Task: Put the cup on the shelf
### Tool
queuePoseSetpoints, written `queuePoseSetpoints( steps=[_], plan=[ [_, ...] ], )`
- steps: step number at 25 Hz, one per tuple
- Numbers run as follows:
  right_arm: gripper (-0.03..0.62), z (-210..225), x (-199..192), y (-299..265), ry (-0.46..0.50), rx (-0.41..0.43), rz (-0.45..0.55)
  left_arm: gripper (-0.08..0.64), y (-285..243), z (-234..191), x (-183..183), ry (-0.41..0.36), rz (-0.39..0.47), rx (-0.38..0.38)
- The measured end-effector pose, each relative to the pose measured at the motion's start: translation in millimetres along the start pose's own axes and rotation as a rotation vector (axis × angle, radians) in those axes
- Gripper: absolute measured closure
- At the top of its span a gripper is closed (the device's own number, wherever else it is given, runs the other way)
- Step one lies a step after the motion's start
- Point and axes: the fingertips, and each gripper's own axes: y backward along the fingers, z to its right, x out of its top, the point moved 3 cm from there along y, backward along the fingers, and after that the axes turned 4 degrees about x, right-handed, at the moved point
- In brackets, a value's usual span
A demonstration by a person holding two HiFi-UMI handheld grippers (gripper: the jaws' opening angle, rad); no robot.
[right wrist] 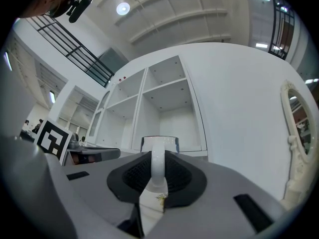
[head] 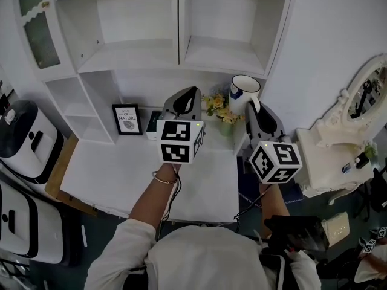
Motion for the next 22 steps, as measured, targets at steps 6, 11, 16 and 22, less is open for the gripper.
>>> queuePoseSetpoints(
  steps=[6,11,16,22],
  plan=[
    [0.518,-0.1,18.9,-7.5,-0.003,0.002,0.018,0.552,-2.2,-3.0,12.0,0.001,0.022,0.015],
    [0.518,0.6,35.2,-14.6,-0.001,0.005,0.042,0.552,-5.2,-8.3,19.6,-0.010,0.029,0.030],
    [0.518,3.2,47.4,-26.0,0.020,0.015,0.064,0.552,-9.4,-16.6,25.5,-0.008,0.040,0.047],
    [0.518,9.9,70.2,-44.7,0.014,0.040,0.105,0.552,-14.7,-26.6,38.2,-0.012,0.055,0.069]
  ],
)
